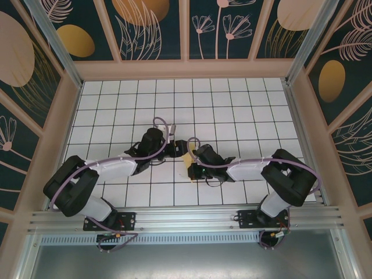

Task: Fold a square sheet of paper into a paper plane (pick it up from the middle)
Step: Fold the wing for the fifth time at the center of the table.

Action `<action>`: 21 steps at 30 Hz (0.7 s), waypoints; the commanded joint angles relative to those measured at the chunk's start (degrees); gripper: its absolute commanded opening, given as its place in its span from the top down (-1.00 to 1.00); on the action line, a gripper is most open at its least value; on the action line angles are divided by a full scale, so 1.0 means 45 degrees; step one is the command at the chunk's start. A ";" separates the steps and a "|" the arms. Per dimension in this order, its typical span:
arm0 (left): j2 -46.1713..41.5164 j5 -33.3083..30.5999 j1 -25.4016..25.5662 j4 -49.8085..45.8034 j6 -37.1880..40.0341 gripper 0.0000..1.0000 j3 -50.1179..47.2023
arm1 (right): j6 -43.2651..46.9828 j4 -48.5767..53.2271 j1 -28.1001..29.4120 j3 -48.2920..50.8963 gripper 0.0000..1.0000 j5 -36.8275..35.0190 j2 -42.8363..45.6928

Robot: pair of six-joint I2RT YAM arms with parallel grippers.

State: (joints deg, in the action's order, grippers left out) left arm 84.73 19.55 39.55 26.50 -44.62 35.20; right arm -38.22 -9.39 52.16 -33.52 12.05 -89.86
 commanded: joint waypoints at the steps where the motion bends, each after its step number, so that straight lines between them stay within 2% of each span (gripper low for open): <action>1: 0.0047 0.0379 0.0047 0.0756 0.0242 0.06 -0.0732 | 0.0192 0.1630 -0.0048 0.0144 0.91 -0.0026 -0.0673; 13: 0.2104 0.0906 -0.0154 0.2278 0.0090 0.51 -0.0557 | 0.0120 0.1559 -0.0029 0.0149 0.91 0.0076 -0.0752; 21: 0.3470 0.1652 -0.0355 0.4063 -0.0183 0.54 -0.0772 | -0.0038 0.1328 -0.0019 0.0318 0.91 0.0206 -0.0886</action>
State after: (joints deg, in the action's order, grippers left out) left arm 97.84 25.04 38.70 39.66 -45.25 31.81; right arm -38.09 -9.30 52.12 -34.13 12.60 -90.59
